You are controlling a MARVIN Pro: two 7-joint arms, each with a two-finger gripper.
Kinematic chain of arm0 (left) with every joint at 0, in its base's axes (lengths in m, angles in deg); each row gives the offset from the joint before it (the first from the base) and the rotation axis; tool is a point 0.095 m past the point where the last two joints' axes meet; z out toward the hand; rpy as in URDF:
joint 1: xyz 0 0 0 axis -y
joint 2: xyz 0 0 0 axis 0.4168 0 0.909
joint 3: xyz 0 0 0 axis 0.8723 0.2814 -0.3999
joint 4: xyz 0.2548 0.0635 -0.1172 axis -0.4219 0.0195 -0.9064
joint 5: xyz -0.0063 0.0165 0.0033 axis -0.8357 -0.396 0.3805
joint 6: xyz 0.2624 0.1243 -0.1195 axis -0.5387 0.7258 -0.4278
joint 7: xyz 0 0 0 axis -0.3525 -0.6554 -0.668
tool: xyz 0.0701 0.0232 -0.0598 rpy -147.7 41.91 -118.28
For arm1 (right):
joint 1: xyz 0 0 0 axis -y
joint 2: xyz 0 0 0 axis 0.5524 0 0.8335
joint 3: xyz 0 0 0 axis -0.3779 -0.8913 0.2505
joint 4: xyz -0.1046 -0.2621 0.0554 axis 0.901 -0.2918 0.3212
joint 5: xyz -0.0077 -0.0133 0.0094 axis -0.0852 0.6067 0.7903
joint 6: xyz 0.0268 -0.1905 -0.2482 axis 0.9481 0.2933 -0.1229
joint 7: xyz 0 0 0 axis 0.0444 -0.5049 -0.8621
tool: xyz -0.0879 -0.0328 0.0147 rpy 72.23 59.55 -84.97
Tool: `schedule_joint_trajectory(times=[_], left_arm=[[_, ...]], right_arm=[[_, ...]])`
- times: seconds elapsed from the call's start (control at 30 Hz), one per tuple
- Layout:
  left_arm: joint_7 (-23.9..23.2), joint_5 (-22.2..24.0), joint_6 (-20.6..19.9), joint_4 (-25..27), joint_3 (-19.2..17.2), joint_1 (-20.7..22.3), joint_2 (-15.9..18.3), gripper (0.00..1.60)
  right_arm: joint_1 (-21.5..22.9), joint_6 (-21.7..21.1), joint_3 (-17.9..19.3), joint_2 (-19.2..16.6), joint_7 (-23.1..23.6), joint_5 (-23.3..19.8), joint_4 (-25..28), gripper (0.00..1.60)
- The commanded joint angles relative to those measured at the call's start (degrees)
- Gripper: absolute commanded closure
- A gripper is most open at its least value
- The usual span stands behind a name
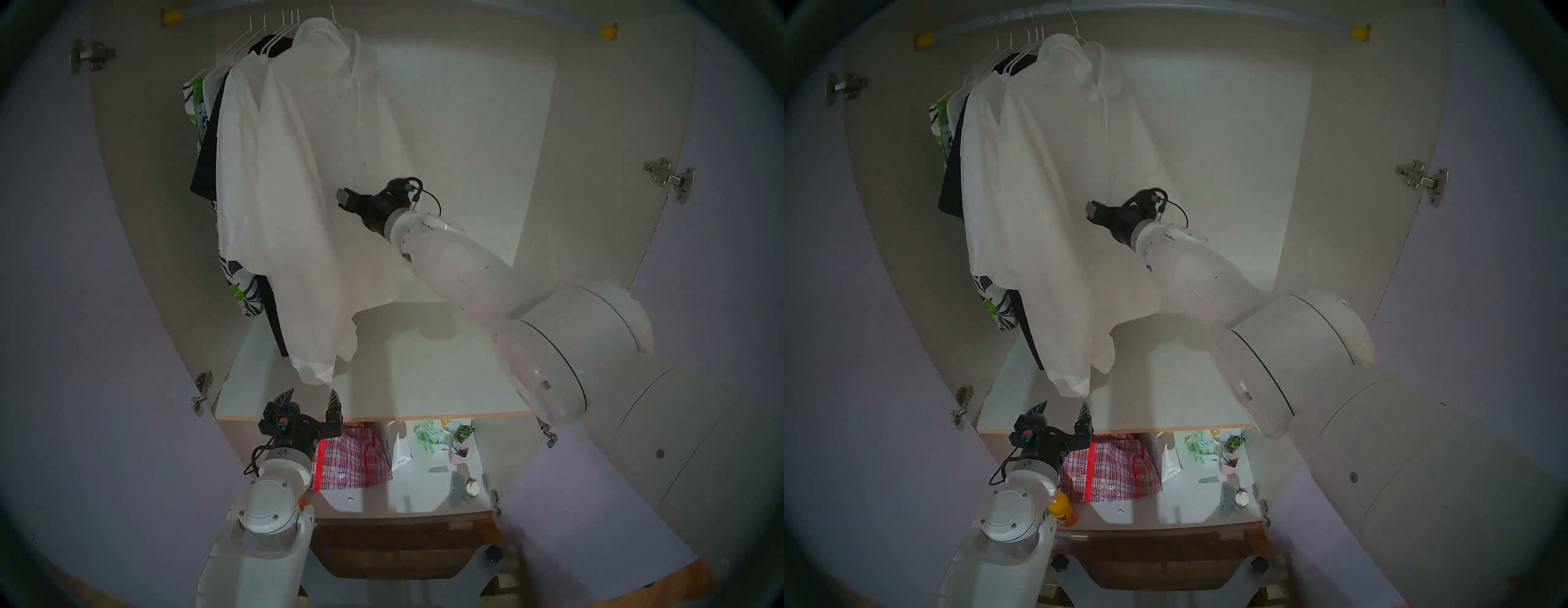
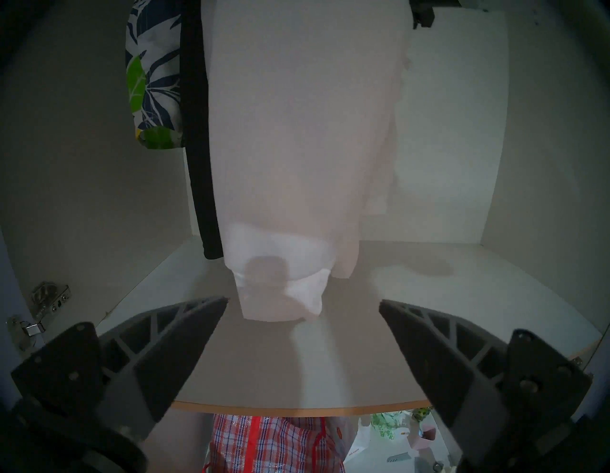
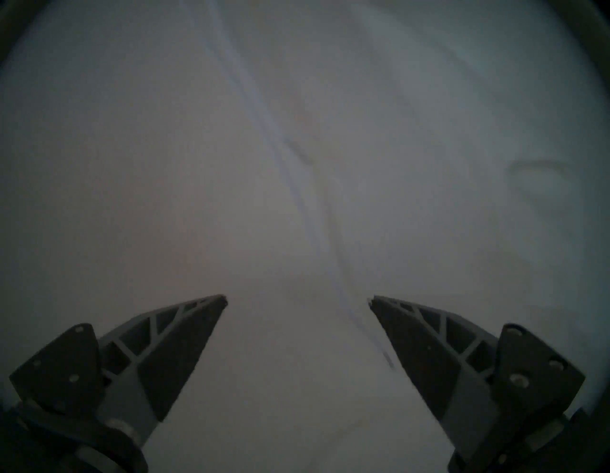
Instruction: Move and arrange clothes and pants in the wardrobe
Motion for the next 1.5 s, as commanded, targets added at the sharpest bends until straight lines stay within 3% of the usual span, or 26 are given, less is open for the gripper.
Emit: schedule_joint_trajectory(times=[0.0, 0.1, 0.2, 0.37, 0.5, 0.6, 0.67, 0.7, 0.83, 0.93, 1.0, 1.1, 1.13, 1.23, 1.43, 1.47], left_arm=[[-0.24, 0.02, 0.34, 1.7, 0.08, 0.42, 0.13, 0.0], [-0.18, 0.03, 0.37, 1.62, 0.1, 0.47, 0.14, 0.0], [-0.16, 0.04, 0.38, 1.58, 0.11, 0.49, 0.15, 0.0], [-0.13, 0.06, 0.38, 1.56, 0.13, 0.5, 0.17, 0.0], [-0.12, 0.07, 0.38, 1.58, 0.14, 0.5, 0.19, 0.0], [-0.12, 0.08, 0.38, 1.6, 0.15, 0.48, 0.21, 0.0], [-0.12, 0.09, 0.37, 1.62, 0.15, 0.47, 0.21, 0.0], [-0.13, 0.1, 0.37, 1.64, 0.15, 0.46, 0.23, 0.0], [-0.13, 0.11, 0.36, 1.67, 0.16, 0.44, 0.24, 0.0], [-0.16, 0.15, 0.31, 1.79, 0.17, 0.39, 0.28, 0.0], [-0.16, 0.15, 0.3, 1.81, 0.17, 0.38, 0.29, 0.0], [-0.15, 0.18, 0.29, 1.82, 0.19, 0.37, 0.32, 0.0], [-0.15, 0.18, 0.28, 1.83, 0.19, 0.36, 0.32, 0.0], [-0.16, 0.22, 0.24, 1.9, 0.2, 0.33, 0.36, 0.0], [-0.09, 0.21, 0.32, 1.75, 0.22, 0.41, 0.36, 0.0], [-0.09, 0.21, 0.32, 1.75, 0.22, 0.41, 0.36, 0.0]], right_arm=[[-1.18, 5.35, -0.61, -2.24, -3.59, 1.5, 4.01, 0.0], [-4.07, 9.03, -2.22, -4.41, -6.83, 3.04, 7.6, 0.0], [-7.02, 9.4, -3.07, -7.13, -7.48, 3.32, 11.48, 0.0], [-14.01, 5.86, -4.27, -13.04, -6.97, 3.23, 22.24, 0.0], [-17.62, 3.3, -4.94, -16.12, -6.89, 2.92, 26.66, 0.0], [-23.54, -0.43, -4.84, -20.69, -10.95, 2.6, 34.09, 0.0], [-24.58, -1.57, -4.63, -21.48, -11.54, 2.31, 35.75, 0.0], [-26.67, -3.0, -4.5, -23.08, -13.97, 2.14, 39.51, 0.0], [-30.11, -4.21, -3.35, -24.87, -19.68, 2.14, 44.95, 0.0], [-33.71, -7.11, -3.53, -27.03, -27.97, 0.83, 51.92, 0.0], [-33.95, -7.75, -4.09, -27.42, -28.6, 1.08, 52.36, 0.0], [-34.88, -7.2, -5.54, -29.24, -26.04, 0.2, 52.09, 0.0], [-35.15, -7.33, -6.0, -29.58, -27.13, 0.58, 51.91, 0.0], [-36.95, -5.56, -5.91, -30.99, -23.44, -0.41, 51.24, 0.0], [-39.32, -4.8, -6.65, -34.41, -11.64, 0.19, 52.41, 0.0], [-39.32, -4.8, -6.65, -34.41, -11.64, 0.19, 52.41, 0.0]])
